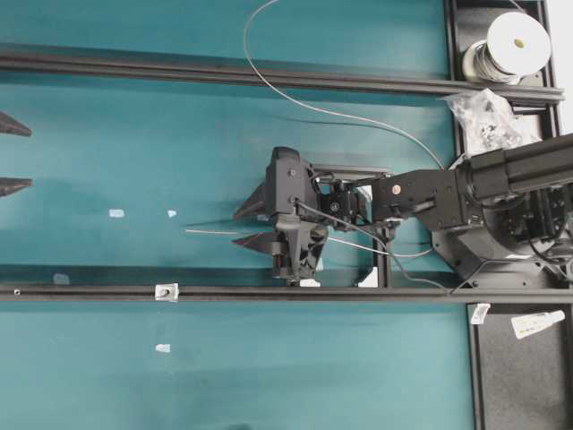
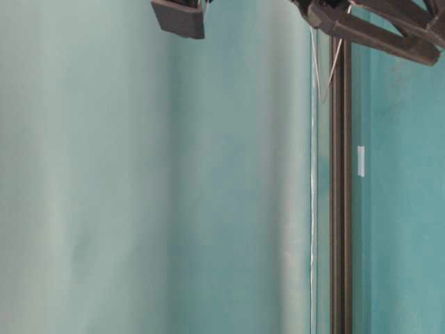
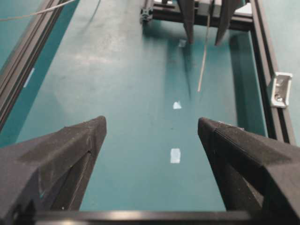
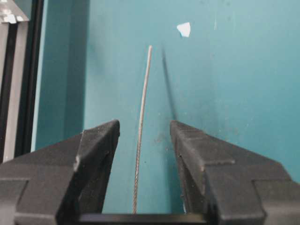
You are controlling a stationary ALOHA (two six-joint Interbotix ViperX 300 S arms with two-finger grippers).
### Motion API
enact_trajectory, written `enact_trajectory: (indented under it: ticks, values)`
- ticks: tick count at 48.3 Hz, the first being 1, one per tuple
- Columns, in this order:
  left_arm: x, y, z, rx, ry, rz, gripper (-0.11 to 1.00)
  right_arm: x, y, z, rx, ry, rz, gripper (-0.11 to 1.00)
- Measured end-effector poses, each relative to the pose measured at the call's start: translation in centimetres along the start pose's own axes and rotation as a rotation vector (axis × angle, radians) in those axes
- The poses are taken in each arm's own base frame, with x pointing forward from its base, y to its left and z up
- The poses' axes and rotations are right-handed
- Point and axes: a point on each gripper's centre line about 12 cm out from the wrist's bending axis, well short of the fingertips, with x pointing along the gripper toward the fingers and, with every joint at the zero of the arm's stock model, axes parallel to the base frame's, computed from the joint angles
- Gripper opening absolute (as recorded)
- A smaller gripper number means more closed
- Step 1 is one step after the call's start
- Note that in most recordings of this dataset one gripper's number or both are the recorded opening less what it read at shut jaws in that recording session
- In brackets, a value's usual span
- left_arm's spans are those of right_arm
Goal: Insert the wire through the hole in the metal fitting.
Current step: 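Lower the right gripper and close it on the wire near its tip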
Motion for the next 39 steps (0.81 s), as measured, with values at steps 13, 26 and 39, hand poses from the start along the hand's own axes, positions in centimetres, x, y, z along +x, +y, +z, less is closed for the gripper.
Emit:
enact_trajectory:
  ticks: [13, 26, 39]
  values:
    - [0.00, 0.14, 0.01, -0.002, 0.000, 0.006, 0.65, 0.04, -0.05, 0.04, 0.007, 0.000, -0.001, 0.53]
    - [0.02, 0.17, -0.02, -0.002, 0.001, 0.007, 0.65, 0.28, -0.14, -0.27, 0.007, 0.011, -0.005, 0.48]
    - [0.02, 0.25, -0.04, -0.004, 0.002, 0.011, 0.65, 0.35, -0.08, -0.27, 0.005, 0.010, -0.003, 0.45]
